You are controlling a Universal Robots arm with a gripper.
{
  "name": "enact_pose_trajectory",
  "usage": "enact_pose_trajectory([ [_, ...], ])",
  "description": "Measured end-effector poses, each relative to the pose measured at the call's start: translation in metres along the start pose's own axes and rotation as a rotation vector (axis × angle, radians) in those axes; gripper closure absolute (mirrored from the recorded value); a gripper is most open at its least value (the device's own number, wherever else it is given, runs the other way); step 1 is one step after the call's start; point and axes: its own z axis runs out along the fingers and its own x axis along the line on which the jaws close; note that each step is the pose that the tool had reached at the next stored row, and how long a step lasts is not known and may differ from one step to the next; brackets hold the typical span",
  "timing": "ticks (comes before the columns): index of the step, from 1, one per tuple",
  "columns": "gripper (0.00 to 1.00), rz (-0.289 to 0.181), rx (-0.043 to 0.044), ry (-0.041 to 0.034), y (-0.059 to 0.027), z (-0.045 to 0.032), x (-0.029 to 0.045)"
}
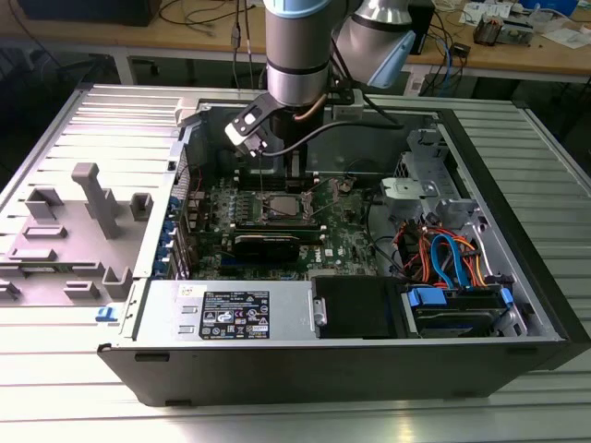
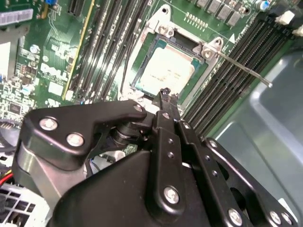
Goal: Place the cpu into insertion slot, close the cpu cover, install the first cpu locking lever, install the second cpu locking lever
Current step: 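Close the cpu cover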
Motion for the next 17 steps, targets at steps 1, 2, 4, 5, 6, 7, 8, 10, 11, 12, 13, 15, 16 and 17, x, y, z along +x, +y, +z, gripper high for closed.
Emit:
enact_pose_trajectory([
  [1,0.89,0.0,-0.0001,0.0,0.0,-0.0001,0.0],
  [2,0.89,0.0,0.0001,-0.0004,0.0,-0.0004,0.0],
  [4,0.89,0.0,0.0001,-0.0003,0.0001,-0.0005,0.0],
  [5,0.89,0.0,0.0002,-0.0005,0.0009,-0.0005,0.0],
  [6,0.89,0.0,0.0002,-0.0005,0.0034,-0.0004,0.0001],
  [7,0.89,0.0,0.0002,-0.0004,0.0046,-0.0003,0.0001],
  [8,0.89,0.0,0.0002,-0.0004,0.0056,-0.0003,0.0001],
  [10,0.89,0.0,0.0001,-0.0003,0.0059,-0.0002,0.0001],
  [11,0.89,0.0,0.0001,-0.0004,0.0061,-0.0002,0.0002],
  [12,0.89,0.0,0.0001,-0.0004,0.0062,-0.0002,0.0002],
  [13,0.89,0.0,0.0001,-0.0003,0.0063,-0.0002,0.0002],
  [15,0.89,0.0,0.0001,-0.0004,0.0063,-0.0002,0.0002],
  [16,0.89,0.0,0.0001,-0.0004,0.0063,-0.0002,0.0002],
  [17,0.89,0.0,0.0001,-0.0003,0.0063,-0.0002,0.0002],
])
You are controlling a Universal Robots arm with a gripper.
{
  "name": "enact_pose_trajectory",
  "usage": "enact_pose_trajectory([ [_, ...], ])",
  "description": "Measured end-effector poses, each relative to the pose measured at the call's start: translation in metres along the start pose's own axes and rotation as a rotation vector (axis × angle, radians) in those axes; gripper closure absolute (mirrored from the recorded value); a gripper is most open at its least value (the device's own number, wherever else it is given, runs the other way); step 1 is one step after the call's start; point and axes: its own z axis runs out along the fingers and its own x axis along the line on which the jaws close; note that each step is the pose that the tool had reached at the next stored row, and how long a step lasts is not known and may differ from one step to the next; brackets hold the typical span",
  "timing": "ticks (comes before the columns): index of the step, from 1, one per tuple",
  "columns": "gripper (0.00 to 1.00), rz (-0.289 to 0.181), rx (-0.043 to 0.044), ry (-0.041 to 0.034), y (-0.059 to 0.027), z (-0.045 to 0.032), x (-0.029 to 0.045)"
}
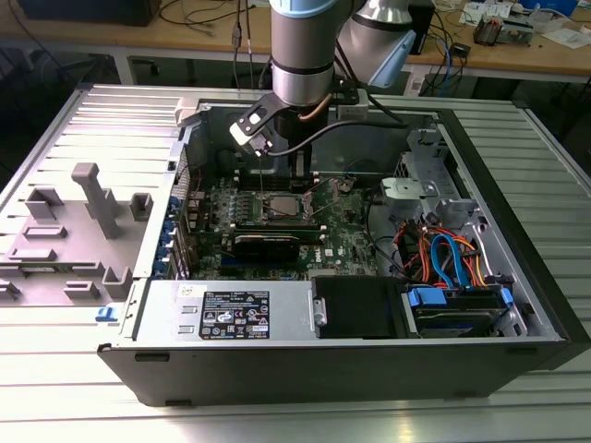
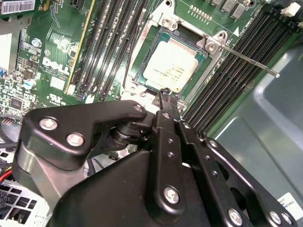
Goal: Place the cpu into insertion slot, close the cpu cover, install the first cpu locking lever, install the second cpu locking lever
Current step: 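Close the cpu cover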
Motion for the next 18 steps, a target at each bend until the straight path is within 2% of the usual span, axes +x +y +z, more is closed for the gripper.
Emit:
enact_pose_trajectory([
  [6,0.89,0.0,0.0001,0.0,0.0001,0.0,0.0],
  [10,0.89,0.0,0.0,-0.0004,0.0083,0.0004,0.0003],
  [17,0.89,0.0,-0.0002,-0.0039,0.0095,-0.0038,0.0005],
  [18,0.89,0.0,-0.0002,-0.004,0.0127,-0.0036,0.0008],
])
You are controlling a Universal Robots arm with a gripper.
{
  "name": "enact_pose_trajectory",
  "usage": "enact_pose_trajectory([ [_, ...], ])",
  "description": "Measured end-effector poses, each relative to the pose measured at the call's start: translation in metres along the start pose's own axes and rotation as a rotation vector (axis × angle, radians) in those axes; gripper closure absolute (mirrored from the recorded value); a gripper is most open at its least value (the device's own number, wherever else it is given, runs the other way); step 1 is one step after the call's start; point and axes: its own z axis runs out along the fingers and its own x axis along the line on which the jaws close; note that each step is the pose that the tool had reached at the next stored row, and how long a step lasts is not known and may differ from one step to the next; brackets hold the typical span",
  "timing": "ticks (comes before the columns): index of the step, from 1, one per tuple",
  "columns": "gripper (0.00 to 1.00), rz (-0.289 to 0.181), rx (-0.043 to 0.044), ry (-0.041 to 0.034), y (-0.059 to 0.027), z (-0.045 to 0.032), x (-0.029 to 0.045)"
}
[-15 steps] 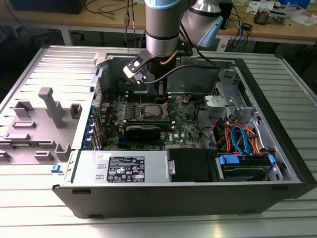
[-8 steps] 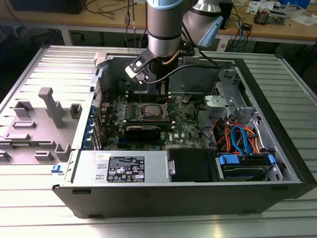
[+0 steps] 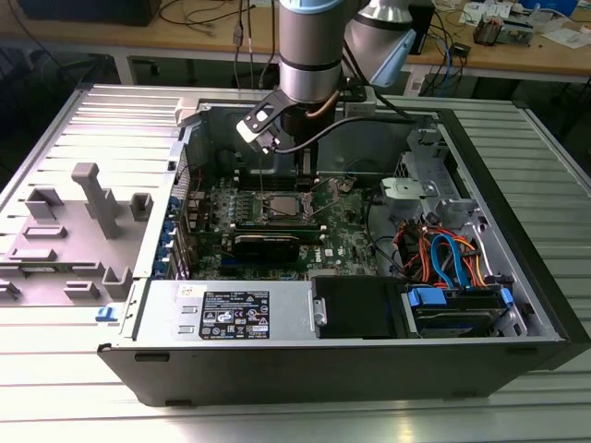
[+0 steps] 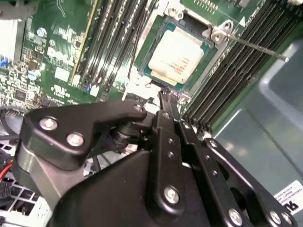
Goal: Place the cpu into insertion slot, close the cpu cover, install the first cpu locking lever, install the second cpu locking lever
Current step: 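Close the cpu cover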
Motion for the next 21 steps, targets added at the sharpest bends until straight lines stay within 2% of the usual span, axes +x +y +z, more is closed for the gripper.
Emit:
enact_pose_trajectory([
  [2,0.89,0.0,-0.0001,-0.0001,0.0098,0.0005,0.0007],
  [4,0.89,0.0,0.0002,-0.0003,0.0106,-0.0005,0.0009],
  [9,0.89,0.0,0.0001,0.0001,0.013,-0.0109,0.0012],
  [11,0.89,0.0,0.0001,0.0,0.018,-0.0108,0.0014],
  [14,0.89,0.0,0.0009,-0.0001,0.0307,-0.0104,0.0019],
  [21,0.89,-0.001,0.0087,-0.0005,0.0474,-0.0113,0.0025],
])
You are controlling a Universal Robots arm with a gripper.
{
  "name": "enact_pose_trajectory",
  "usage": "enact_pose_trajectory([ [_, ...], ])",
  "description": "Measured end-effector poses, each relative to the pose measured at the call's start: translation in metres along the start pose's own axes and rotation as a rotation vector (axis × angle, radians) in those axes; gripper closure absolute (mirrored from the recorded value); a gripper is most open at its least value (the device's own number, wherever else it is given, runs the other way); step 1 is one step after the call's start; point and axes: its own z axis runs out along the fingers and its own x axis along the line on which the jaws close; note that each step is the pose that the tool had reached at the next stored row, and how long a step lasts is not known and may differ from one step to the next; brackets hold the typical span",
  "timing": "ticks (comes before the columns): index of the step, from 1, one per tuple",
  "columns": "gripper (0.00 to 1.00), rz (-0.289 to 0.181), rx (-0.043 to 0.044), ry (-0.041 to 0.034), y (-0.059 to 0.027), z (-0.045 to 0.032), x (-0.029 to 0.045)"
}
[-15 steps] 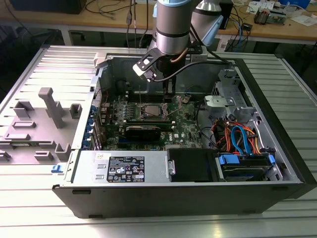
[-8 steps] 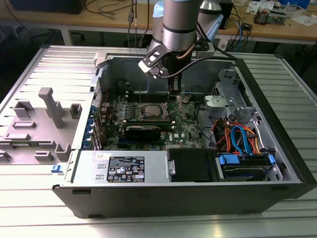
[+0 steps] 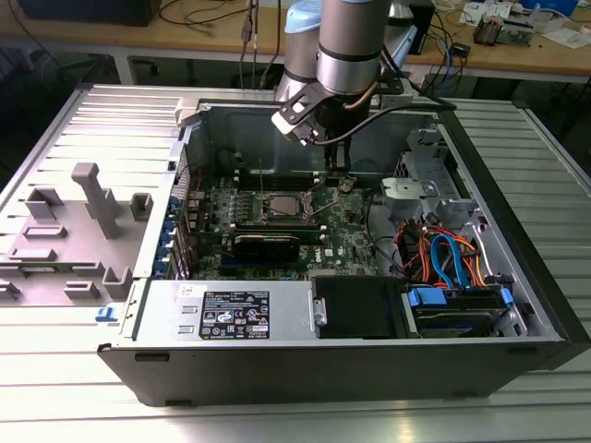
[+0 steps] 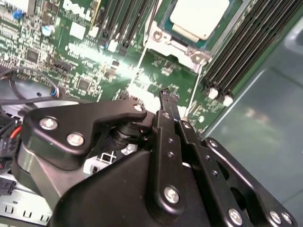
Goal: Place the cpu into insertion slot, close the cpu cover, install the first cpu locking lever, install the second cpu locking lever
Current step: 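Close the cpu cover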
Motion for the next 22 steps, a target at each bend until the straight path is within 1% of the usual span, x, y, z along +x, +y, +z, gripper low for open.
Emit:
enact_pose_trajectory([
  [2,0.89,-0.003,0.0005,0.0001,0.0064,0.0002,0.0004],
  [3,0.89,-0.005,0.001,0.0003,0.0108,0.0005,0.0006],
  [4,0.89,-0.016,0.0014,0.0006,0.0178,0.0007,0.0008],
  [5,0.89,-0.03,0.0015,0.0011,0.0219,0.0009,0.0009],
  [8,0.89,-0.059,0.0017,0.0021,0.0281,0.0016,0.0011],
  [10,0.89,-0.068,0.003,0.0022,0.0286,0.0035,0.0011],
  [12,0.89,-0.071,0.01,0.0024,0.0286,0.0075,0.0012],
  [17,0.89,-0.071,0.0255,0.0025,0.0283,0.0144,0.0011],
  [19,0.89,-0.071,0.0268,0.0024,0.0282,0.0161,0.0011],
  [22,0.89,-0.071,0.0269,0.0028,0.0272,0.0161,0.001],
])
